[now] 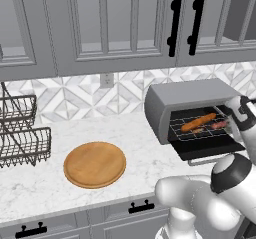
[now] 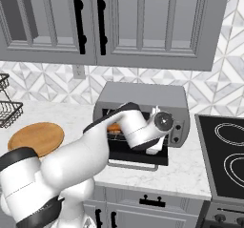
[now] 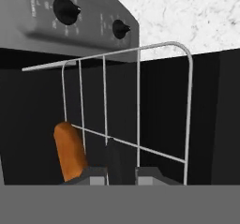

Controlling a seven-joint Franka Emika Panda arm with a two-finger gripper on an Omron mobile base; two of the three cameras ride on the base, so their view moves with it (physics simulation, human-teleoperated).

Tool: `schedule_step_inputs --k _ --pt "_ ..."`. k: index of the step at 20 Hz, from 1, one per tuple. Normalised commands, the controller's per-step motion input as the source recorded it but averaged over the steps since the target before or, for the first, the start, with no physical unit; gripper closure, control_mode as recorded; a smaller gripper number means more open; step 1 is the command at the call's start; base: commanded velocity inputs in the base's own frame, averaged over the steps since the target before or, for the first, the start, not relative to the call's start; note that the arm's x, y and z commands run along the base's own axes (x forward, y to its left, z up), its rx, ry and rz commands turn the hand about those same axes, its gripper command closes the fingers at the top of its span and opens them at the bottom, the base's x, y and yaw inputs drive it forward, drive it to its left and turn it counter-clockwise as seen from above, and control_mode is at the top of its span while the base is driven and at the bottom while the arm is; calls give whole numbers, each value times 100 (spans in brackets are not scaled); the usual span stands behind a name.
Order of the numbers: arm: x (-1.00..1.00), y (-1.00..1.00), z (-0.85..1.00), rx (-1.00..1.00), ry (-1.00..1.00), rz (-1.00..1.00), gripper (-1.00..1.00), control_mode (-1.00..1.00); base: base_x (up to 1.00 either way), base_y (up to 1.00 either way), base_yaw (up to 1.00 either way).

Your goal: Pick up the kebab skewer and baguette bread, and place them inside the toaster oven. Close the toaster oven door and start by setting the timer.

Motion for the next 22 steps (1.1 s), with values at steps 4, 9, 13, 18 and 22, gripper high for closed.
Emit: schedule_step_inputs --k 4,9,13,18,22 --pt "28 2 -1 0 0 0 100 -100 0 0 0" --pt "38 0 0 0 0 0 100 -100 0 0 0" --pt "41 0 -1 0 0 0 100 -100 0 0 0" --pt "18 0 -6 0 1 0 100 -100 0 0 0" --pt "4 0 -6 0 0 0 100 -100 0 0 0"
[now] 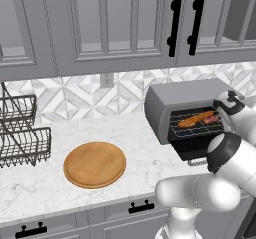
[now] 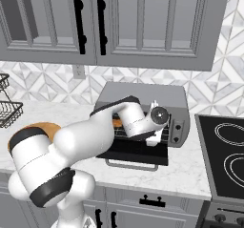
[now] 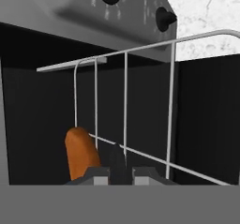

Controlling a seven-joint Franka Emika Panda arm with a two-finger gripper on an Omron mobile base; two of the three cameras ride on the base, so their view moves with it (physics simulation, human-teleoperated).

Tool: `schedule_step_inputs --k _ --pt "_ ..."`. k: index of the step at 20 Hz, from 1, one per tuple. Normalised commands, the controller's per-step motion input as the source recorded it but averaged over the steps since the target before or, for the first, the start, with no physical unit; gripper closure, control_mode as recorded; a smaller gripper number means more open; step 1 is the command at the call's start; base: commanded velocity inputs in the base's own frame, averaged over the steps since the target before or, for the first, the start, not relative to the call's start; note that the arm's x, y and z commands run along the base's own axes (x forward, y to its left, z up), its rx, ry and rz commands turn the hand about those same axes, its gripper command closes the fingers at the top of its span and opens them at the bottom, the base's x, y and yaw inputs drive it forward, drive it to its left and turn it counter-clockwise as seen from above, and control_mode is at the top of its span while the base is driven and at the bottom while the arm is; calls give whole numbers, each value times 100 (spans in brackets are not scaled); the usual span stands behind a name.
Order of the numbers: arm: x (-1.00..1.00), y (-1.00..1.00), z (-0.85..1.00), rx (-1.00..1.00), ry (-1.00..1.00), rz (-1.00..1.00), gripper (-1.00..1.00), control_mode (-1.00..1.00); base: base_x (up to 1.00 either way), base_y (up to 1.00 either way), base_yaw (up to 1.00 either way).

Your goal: Pick up the kebab skewer and baguette bread, and place them inside the toaster oven. Close the toaster oven door and start by setting the timer.

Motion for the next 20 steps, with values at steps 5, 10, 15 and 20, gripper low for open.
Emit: schedule_step_inputs --k 5,10,15,20 --pt "3 2 -2 0 0 0 -100 -100 0 0 0" --pt "0 0 0 0 0 0 -100 -100 0 0 0" --pt "0 -20 6 0 0 0 -100 -100 0 0 0" --pt "-10 -26 5 0 0 0 -100 -100 0 0 0"
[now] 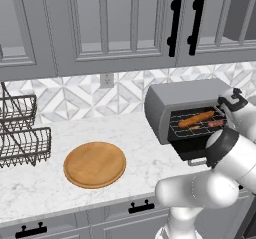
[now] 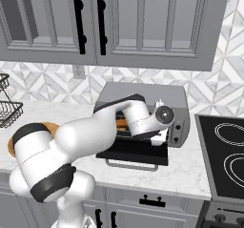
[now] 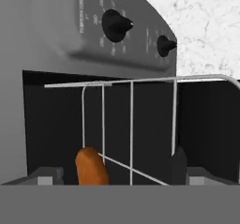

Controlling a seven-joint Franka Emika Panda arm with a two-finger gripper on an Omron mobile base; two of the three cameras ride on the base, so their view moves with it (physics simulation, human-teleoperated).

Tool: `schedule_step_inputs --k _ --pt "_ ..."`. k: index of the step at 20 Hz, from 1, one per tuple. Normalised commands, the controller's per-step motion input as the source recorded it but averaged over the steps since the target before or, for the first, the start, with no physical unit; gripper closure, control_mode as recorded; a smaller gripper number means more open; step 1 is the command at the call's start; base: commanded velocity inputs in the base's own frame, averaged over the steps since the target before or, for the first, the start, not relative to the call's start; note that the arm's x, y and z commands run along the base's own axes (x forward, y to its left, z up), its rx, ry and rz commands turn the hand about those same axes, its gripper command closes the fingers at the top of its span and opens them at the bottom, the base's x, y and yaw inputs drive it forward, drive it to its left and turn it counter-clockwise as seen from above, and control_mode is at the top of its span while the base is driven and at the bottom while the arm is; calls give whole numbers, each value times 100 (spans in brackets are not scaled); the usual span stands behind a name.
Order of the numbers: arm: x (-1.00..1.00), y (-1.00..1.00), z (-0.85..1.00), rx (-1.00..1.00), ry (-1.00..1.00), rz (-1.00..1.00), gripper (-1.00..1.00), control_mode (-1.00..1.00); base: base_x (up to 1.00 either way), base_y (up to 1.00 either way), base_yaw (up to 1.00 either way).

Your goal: Pick up the kebab skewer and baguette bread, and place them inside the toaster oven. Close the toaster oven door and start by setting the timer.

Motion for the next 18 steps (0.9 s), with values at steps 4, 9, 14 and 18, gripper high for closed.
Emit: schedule_step_inputs --k 4,9,14,18 --pt "-6 12 3 0 0 0 -100 -100 0 0 0" --pt "0 20 6 0 5 7 -100 -100 0 0 0" --pt "1 8 12 -1 12 16 -100 -100 0 0 0" --pt "-6 0 0 -11 0 20 -100 -100 0 0 0"
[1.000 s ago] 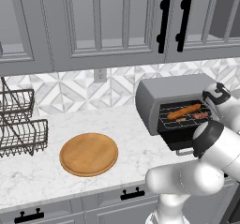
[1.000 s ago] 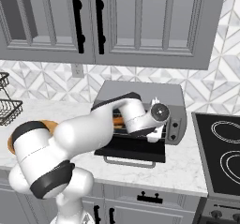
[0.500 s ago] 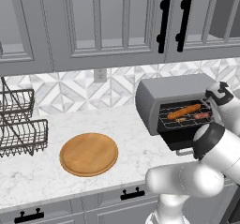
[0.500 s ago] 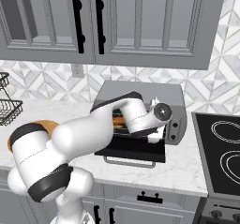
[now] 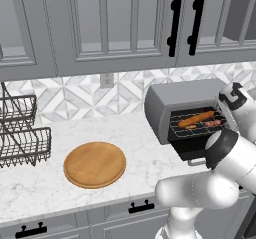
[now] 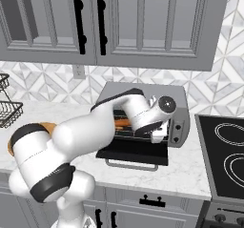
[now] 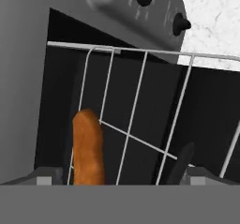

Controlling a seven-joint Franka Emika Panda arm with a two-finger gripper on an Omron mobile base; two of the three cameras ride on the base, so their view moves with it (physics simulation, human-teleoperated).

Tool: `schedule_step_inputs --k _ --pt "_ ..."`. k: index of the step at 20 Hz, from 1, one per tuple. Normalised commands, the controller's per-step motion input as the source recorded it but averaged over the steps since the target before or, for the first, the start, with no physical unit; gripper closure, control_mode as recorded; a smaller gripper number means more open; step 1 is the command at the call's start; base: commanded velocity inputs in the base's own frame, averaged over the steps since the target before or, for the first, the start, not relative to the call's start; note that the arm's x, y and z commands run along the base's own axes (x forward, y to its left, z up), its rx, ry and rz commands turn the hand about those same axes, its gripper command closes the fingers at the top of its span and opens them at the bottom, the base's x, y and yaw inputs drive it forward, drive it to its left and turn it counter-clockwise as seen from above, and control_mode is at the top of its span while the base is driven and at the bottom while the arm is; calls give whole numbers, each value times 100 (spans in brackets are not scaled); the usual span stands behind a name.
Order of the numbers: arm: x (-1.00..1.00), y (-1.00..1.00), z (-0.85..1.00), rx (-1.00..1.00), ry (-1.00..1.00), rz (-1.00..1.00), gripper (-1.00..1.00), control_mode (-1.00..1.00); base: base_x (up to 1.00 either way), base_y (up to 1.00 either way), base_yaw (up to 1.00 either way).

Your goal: Pick up the kebab skewer and baguette bread, and place them inside the toaster oven. Close the toaster oven door and start by setting the timer.

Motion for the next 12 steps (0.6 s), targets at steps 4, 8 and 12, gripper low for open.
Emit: schedule_step_inputs --k 4,8,12 --pt "-45 -5 0 -16 -4 18 -100 -100 0 0 0" --pt "-56 0 0 -15 -16 13 -100 -100 0 0 0" --pt "-43 31 -2 -18 -24 6 -100 -100 0 0 0"
